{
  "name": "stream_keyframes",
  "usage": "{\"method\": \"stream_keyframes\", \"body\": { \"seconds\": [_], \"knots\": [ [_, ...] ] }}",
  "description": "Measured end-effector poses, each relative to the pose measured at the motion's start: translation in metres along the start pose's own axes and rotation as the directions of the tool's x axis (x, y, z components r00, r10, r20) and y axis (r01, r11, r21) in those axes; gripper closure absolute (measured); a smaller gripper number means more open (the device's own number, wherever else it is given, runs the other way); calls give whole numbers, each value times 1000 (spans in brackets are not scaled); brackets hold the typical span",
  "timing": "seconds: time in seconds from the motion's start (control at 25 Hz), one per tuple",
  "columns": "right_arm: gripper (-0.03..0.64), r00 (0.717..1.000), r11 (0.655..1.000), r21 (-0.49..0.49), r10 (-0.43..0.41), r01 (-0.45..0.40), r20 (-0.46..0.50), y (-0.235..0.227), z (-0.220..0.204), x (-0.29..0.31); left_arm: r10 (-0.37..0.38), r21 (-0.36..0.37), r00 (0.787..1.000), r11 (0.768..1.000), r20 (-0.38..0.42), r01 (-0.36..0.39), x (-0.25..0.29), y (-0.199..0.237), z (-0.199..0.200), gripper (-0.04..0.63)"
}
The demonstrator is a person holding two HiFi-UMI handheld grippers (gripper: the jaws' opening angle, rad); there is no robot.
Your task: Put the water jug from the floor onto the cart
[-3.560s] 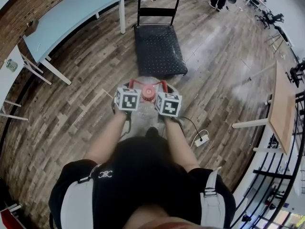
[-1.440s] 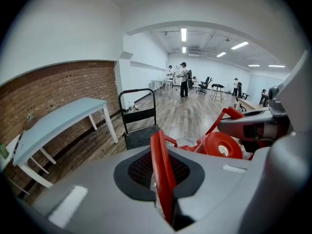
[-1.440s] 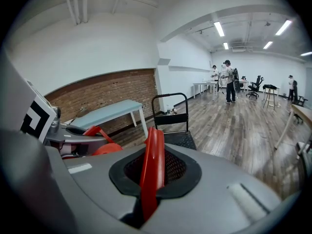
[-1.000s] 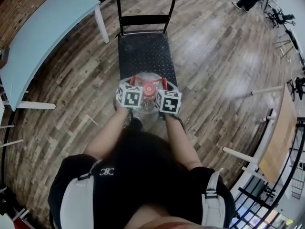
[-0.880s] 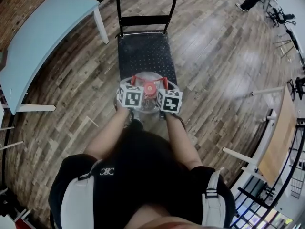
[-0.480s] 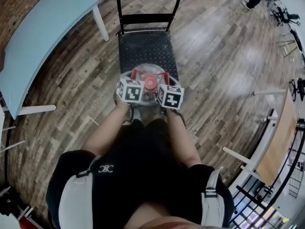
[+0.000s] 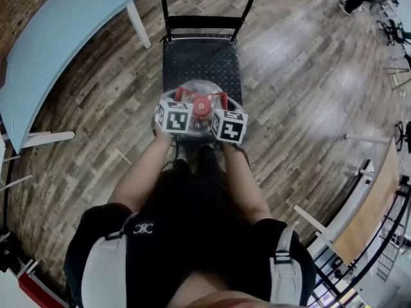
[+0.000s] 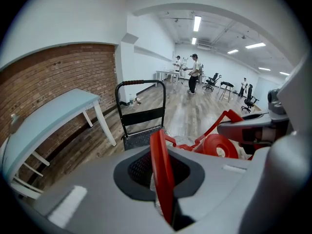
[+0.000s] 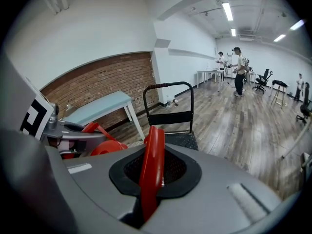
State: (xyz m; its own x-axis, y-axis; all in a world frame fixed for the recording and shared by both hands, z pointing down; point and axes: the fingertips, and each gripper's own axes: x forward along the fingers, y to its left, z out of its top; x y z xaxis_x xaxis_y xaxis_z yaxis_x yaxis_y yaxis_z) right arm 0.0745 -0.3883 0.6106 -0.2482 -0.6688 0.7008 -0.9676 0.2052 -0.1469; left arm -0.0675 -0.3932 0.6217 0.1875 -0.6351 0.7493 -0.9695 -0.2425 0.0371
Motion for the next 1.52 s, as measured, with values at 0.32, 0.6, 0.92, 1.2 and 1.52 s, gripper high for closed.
{"method": "stream_keyframes", "body": {
  "seconds": [0.32, 0.6, 0.92, 1.2, 1.52],
  "knots": [
    [581, 998, 998, -45, 50, -52, -40, -28, 29, 52, 35, -41, 999, 998, -29, -36, 52, 1, 26, 581],
    [581, 996, 991, -104, 78, -83, -52, -50, 65, 106, 50, -61, 998, 997, -34, -52, 102, 9, 60, 580],
    [581, 996, 982, -170, 71, -79, -50, -82, 100, 175, -4, -155, 999, 988, -53, -4, 173, 18, 94, 575],
    [581, 995, 975, -202, 86, -96, -58, -106, 140, 225, -56, -188, 997, 981, -51, 45, 219, 22, 134, 561],
    [583, 995, 970, -224, 83, -95, -63, -118, 172, 277, -37, -160, 996, 987, -77, 24, 268, 40, 164, 558]
  ]
}}
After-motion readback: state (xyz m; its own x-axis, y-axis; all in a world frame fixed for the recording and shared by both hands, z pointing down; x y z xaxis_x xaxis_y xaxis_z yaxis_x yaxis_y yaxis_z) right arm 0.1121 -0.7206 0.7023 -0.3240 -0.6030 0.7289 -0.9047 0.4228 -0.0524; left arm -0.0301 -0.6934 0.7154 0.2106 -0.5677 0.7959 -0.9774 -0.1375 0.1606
